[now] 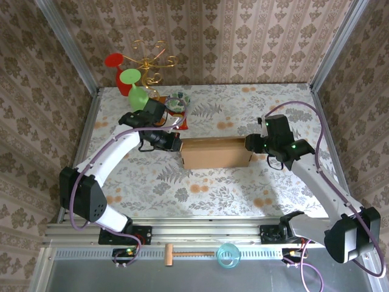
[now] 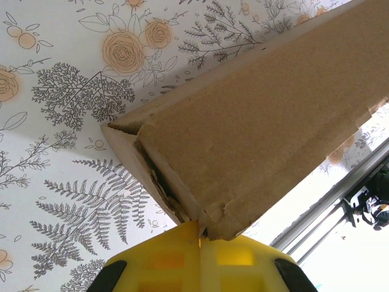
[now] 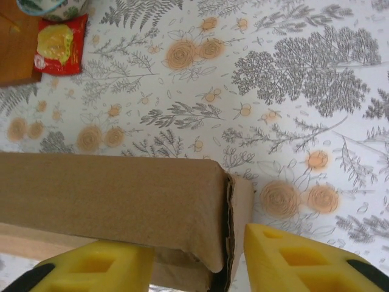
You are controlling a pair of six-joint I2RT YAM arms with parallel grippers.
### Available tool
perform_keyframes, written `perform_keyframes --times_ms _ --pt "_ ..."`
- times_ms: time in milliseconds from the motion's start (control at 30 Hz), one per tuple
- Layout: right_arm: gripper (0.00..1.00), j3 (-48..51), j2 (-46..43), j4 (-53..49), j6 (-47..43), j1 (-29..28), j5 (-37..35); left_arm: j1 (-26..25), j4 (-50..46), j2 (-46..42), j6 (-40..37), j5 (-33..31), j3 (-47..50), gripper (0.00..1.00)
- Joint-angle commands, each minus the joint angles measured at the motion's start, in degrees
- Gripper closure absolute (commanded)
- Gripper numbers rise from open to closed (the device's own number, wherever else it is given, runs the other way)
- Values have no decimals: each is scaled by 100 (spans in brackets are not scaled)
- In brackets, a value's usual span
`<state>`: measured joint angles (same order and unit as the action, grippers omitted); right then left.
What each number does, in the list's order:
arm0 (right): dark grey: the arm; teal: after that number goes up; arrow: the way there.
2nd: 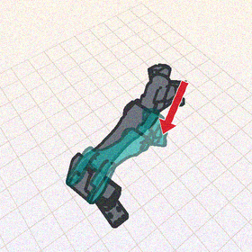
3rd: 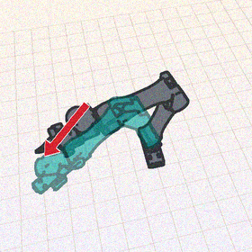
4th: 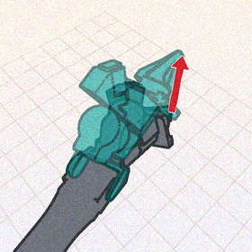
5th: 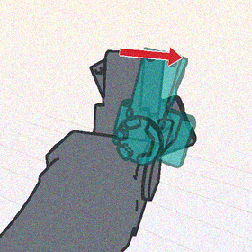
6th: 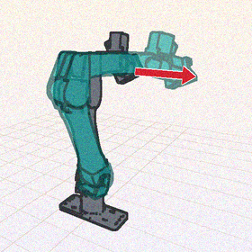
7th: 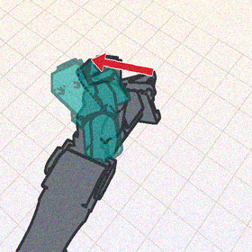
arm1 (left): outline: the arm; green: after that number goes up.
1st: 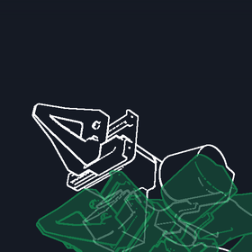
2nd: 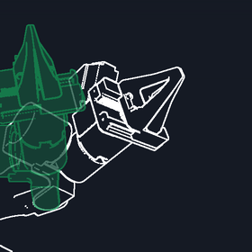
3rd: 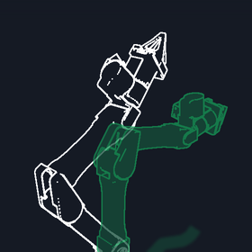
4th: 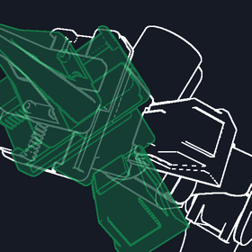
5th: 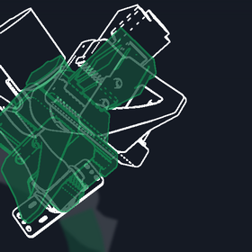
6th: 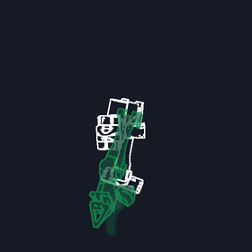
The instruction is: Fold the paper box
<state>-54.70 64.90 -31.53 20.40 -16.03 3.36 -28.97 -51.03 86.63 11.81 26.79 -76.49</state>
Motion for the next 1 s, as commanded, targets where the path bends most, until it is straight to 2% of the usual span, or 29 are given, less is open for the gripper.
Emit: perform_keyframes --times_ms 0,200,333,400,500,600,767,967 --pt "53 -377 -180 -433 718 -23 -31 -56 -64 -35 5 -115 64 100" --pt "49 -798 -225 -828 1868 100 186 -91 -48 -28 36 -165 36 100" --pt "46 -920 -308 -1169 3315 317 220 -109 -33 -25 52 -183 55 100" --pt "41 -837 -325 -1190 4314 529 644 -117 -36 -28 66 -191 63 100" --pt "39 -484 -259 -774 5582 782 1632 -126 -29 -24 75 -206 64 100" --pt "38 -45 -374 -403 6520 795 1952 -135 -13 -6 93 -210 43 100" --pt "35 563 -403 363 7134 933 2365 -135 -12 37 104 -209 20 100" --pt "36 706 -381 344 6951 1111 2472 -135 -24 76 97 -204 -20 100"
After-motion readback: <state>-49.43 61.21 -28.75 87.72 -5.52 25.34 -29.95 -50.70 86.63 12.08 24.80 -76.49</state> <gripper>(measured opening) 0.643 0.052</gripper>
